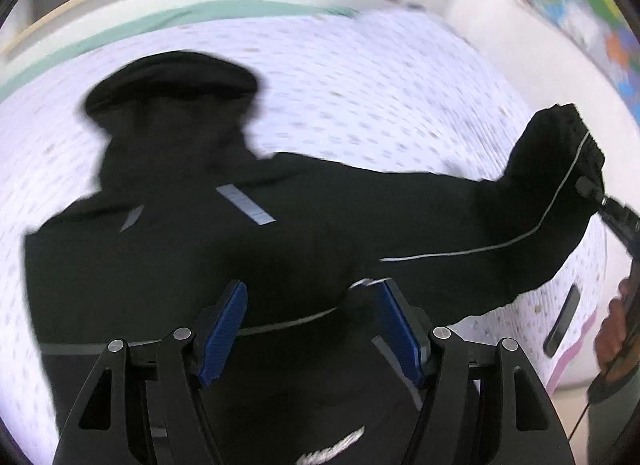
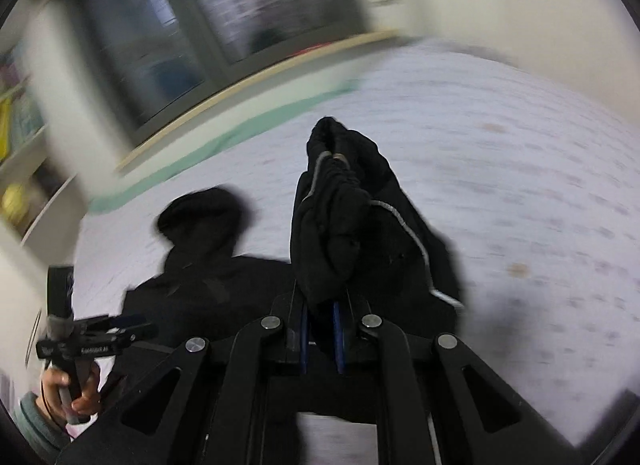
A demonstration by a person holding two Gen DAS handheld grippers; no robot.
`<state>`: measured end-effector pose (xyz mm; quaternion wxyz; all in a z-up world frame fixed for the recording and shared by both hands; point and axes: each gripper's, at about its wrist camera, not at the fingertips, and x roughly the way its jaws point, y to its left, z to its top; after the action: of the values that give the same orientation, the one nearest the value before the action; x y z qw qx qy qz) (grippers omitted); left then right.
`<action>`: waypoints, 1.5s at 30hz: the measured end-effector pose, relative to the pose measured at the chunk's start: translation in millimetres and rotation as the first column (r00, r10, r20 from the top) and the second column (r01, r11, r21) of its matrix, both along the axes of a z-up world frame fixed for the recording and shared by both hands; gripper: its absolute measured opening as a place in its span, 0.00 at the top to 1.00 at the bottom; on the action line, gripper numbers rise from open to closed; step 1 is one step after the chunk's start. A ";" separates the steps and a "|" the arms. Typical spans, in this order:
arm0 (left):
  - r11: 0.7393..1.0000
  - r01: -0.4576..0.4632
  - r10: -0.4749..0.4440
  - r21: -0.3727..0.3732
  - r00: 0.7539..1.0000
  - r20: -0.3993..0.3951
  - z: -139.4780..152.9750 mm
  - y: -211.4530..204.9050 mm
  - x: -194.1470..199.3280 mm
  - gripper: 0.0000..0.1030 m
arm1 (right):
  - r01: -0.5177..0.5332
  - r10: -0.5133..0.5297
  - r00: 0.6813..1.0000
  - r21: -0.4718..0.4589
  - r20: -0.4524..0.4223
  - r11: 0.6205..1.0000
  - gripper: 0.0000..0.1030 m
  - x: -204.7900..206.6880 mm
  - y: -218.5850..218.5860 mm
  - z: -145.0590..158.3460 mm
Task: Fold large clothes
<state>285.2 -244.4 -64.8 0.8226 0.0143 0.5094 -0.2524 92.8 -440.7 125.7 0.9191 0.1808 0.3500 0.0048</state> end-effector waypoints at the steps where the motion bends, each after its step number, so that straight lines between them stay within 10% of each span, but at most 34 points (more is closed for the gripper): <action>1: 1.000 -0.027 0.027 -0.004 1.000 0.002 3.9 17.5 -0.3 0.33 | -0.039 0.039 0.999 -0.007 -0.003 0.999 0.88 9.8 22.3 1.7; 9: 0.982 -0.191 0.191 0.000 0.981 -0.024 -8.1 153.7 -5.5 0.33 | -0.337 0.339 0.931 0.040 -0.137 0.941 0.88 62.5 214.8 -58.0; 19: 0.974 -0.226 0.225 0.006 0.969 -0.104 -54.4 216.1 -22.3 0.33 | -0.432 0.399 0.839 -0.005 -0.369 0.902 0.85 103.4 342.9 -188.1; 28: 0.965 -0.169 0.121 -0.199 0.965 -0.232 -64.1 203.6 5.2 0.32 | -0.441 0.465 0.804 0.152 -0.370 0.885 0.57 88.1 304.1 -170.7; 39: 0.943 -0.242 0.147 -0.228 0.918 -0.368 -120.0 145.4 58.0 0.31 | -0.217 0.246 0.901 0.119 -0.358 0.969 0.47 26.9 196.4 -138.9; 42: 0.956 -0.234 0.154 -0.179 0.915 -0.373 -132.2 130.7 69.9 0.78 | -0.184 0.195 0.908 0.067 -0.371 0.981 0.47 22.8 183.6 -136.9; 45: 0.960 -0.216 0.168 -0.178 0.953 -0.252 -101.4 138.2 69.3 0.80 | -0.175 0.161 0.921 -0.007 -0.354 0.985 0.42 18.7 167.0 -119.9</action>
<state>354.5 -106.2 -166.1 0.7744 -0.1496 0.5733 -0.2216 111.5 -273.8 5.8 0.8410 0.1304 0.5231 0.0445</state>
